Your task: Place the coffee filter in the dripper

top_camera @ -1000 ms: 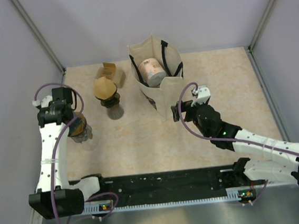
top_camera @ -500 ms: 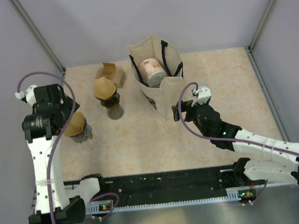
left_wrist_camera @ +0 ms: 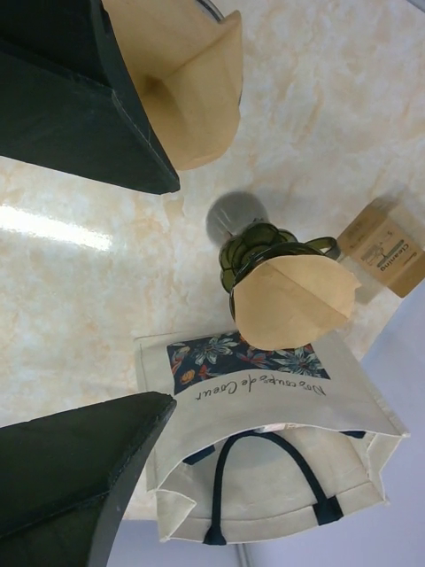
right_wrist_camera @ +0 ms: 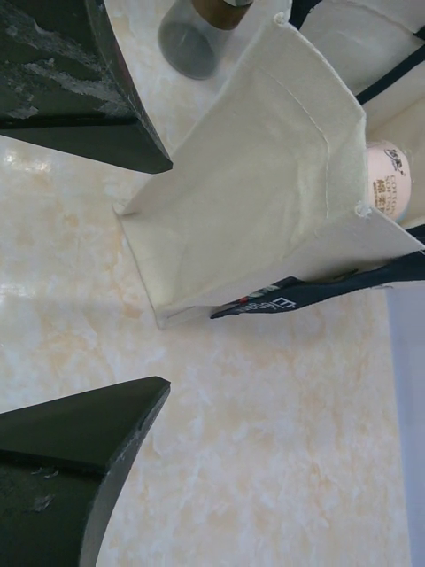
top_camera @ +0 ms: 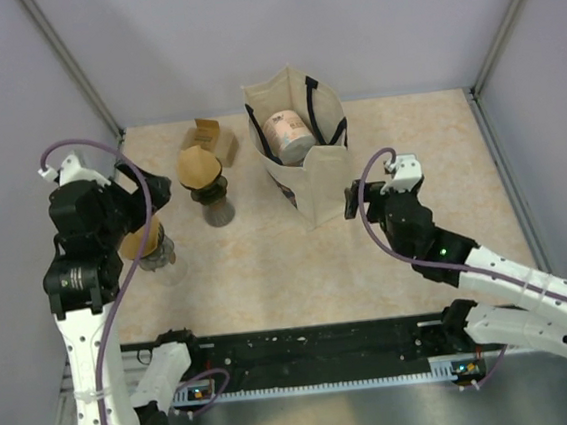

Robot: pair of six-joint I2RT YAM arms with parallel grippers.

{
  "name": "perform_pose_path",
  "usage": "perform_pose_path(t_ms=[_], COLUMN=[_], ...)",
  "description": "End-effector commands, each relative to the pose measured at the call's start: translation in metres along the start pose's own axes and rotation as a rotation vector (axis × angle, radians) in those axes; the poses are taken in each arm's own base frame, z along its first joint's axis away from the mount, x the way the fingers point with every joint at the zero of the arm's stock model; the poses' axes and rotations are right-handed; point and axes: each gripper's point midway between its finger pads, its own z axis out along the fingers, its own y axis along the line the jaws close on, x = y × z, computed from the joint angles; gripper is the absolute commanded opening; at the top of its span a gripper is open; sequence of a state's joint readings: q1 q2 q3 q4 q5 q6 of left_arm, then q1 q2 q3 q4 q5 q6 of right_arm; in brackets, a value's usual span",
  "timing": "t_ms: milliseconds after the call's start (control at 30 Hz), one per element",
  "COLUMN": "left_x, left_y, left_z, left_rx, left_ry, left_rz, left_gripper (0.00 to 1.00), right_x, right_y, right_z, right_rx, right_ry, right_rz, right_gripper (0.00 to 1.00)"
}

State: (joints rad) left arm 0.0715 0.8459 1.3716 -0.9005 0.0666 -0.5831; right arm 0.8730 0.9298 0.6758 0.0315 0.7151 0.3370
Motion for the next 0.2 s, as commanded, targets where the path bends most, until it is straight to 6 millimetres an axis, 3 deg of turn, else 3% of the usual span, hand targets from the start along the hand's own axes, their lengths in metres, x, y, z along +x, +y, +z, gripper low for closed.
perform_pose_path(t_ms=[0,167], left_x=[-0.0133,-0.0164], left_y=[-0.0118,-0.006], left_z=[0.0043,0.0032], left_rx=[0.064,0.034], left_ry=[-0.051,-0.07], left_rz=[0.045,0.056], left_gripper=[0.99,0.99], right_x=[-0.031,-0.0378], right_y=[-0.0089,-0.0094], right_z=[-0.008,-0.0103], right_rx=[0.027,0.031], right_ry=[-0.064,-0.077], right_rz=[0.021,0.036], right_gripper=[0.99,0.99])
